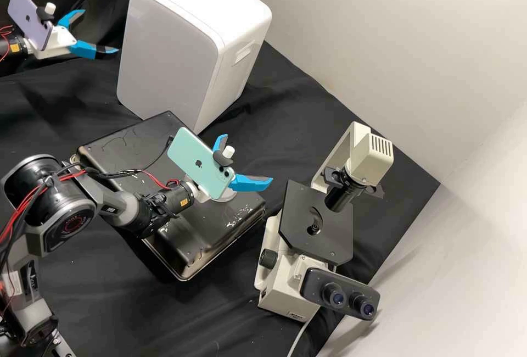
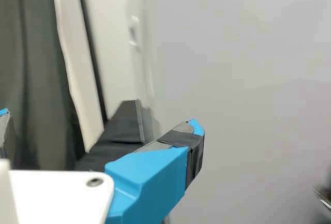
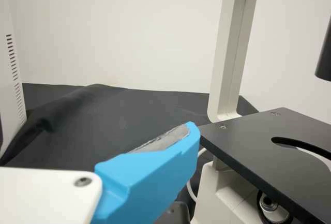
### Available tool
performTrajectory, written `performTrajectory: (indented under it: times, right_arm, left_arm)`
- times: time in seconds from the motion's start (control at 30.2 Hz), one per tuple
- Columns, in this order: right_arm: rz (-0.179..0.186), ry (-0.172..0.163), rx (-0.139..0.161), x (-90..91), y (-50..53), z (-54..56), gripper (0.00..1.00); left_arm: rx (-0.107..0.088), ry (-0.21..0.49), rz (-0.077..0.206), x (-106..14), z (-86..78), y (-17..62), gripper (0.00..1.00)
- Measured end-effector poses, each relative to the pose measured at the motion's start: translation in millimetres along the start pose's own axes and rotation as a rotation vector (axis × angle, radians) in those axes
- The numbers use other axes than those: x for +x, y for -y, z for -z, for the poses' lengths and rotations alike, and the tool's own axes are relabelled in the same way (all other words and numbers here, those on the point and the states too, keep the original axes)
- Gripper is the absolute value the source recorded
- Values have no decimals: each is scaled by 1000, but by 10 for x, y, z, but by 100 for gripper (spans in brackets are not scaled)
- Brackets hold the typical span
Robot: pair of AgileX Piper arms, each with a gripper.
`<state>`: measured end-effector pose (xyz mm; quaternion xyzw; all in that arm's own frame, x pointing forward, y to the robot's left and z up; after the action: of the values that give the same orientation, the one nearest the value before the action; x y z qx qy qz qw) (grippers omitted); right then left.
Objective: Place the petri dish on the microscope
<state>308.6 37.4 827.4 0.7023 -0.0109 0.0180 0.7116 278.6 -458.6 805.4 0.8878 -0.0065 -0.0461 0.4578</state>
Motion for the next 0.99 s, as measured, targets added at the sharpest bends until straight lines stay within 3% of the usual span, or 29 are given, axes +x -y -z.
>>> performTrajectory:
  times: [0.1, 0.23, 0.53, 0.66, 0.86, 0.99]
  right_arm:
    - [0, 0, 0, 0, 0, 0, 100]
    - [0, 0, 0, 0, 0, 0, 100]
    - [0, 0, 0, 0, 0, 0, 100]
    - [0, 0, 0, 0, 0, 0, 100]
    - [2, 2, 0, 0, 2, -2, 100]
    - [2, 2, 0, 0, 2, -2, 100]
  left_arm:
    - [0, 35, 11, -147, -73, 59, 100]
    - [-2, 111, 3, -354, -221, 84, 100]
    - [10, 368, -27, -850, -611, 119, 100]
    - [7, 438, -13, -1037, -687, 188, 100]
    - [-3, 510, 14, -1187, -782, 256, 100]
    - [-39, 509, 24, -1214, -826, 270, 100]
